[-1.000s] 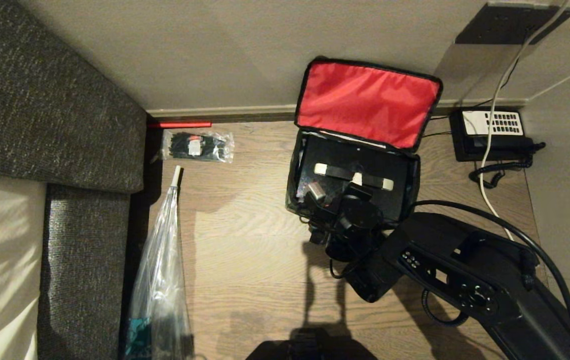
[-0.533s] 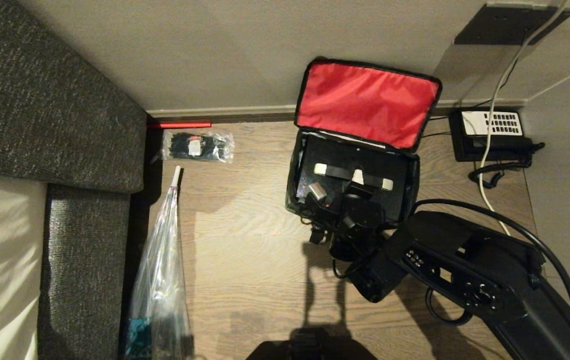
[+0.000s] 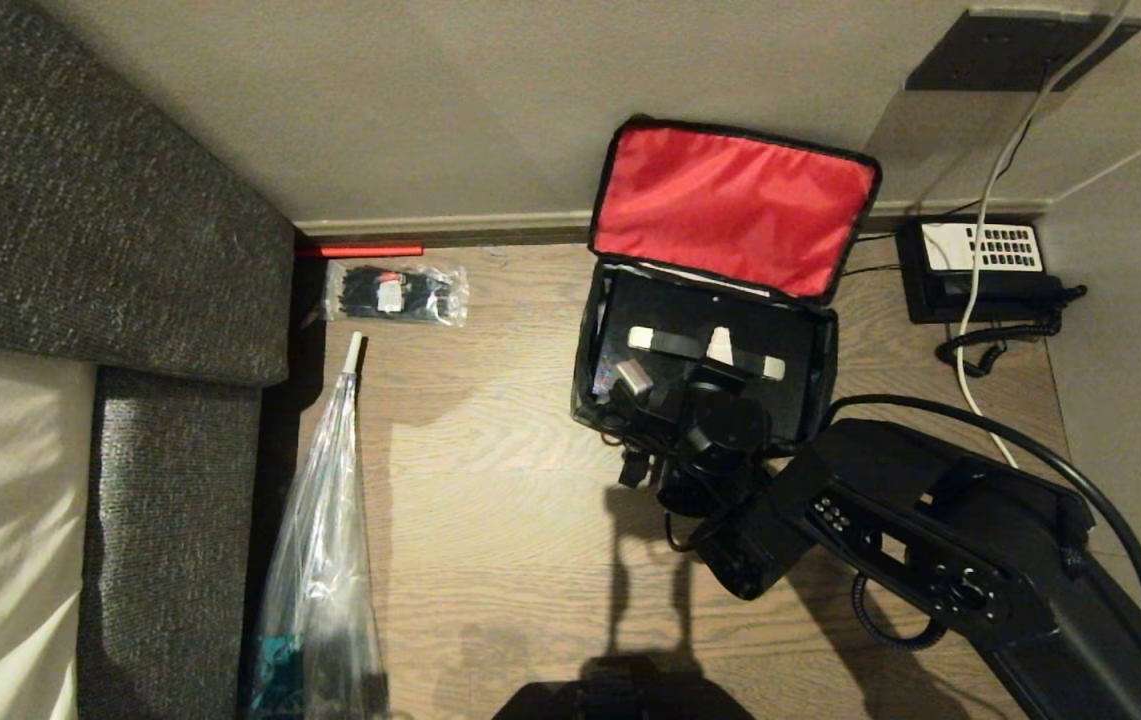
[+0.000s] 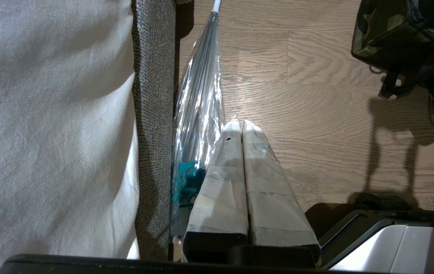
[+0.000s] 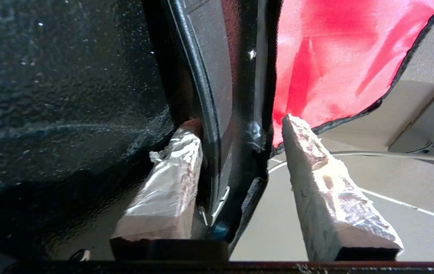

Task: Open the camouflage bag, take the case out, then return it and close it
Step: Grip the handle

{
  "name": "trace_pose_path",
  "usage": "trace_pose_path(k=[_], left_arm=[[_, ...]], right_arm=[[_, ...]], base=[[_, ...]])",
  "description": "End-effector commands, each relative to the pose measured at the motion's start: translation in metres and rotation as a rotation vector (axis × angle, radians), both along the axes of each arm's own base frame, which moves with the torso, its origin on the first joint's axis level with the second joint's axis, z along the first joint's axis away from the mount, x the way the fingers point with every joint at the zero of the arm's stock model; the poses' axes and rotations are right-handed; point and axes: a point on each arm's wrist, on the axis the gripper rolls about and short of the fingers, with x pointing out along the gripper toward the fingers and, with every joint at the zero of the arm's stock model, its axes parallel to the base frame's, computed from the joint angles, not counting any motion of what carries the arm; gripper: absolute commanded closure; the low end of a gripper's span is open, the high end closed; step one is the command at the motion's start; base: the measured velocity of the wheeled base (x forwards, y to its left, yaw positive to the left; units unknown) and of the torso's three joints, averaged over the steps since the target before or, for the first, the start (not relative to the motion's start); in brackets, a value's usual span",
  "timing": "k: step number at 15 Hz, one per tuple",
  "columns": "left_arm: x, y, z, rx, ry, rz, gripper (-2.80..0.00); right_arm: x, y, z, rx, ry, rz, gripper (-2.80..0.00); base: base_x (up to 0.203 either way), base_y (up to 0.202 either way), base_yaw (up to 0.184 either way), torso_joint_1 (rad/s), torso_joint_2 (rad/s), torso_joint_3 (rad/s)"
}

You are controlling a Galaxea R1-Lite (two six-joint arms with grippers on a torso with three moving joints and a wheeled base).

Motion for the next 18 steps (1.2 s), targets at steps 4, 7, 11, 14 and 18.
trace_pose_path(k=[4,7,11,14,18], left_arm=[[0.0,0.0,-0.0001,0.0,0.0,0.001,0.0],[0.0,0.0,-0.0001,0.0,0.0,0.001,0.0],[0.0,0.0,-0.0001,0.0,0.0,0.001,0.0],[0.0,0.0,-0.0001,0.0,0.0,0.001,0.0],[0.0,0.0,-0.0001,-0.001,0.0,0.0,0.0]], right_arm=[[0.0056,-0.0029,0.0131,-0.001,-0.033,-0.019,-2.8],[0.0064,-0.0035,0.0147,-0.008,-0.034,-0.022,-2.8],[0.0036,-0.0053,0.0093,-0.007,-0.016,-0.021,-2.8],[0.0034,-0.0054,0.0103,-0.011,-0.016,-0.02,-2.8],[0.001,-0.0068,0.0156,-0.009,-0.017,-0.018,-2.8]], base=[[0.0,0.0,0.0,0.0,0.0,0.0],[0.0,0.0,0.0,0.0,0.0,0.0],[0.0,0.0,0.0,0.0,0.0,0.0],[0.0,0.0,0.0,0.0,0.0,0.0],[0.0,0.0,0.0,0.0,0.0,0.0]])
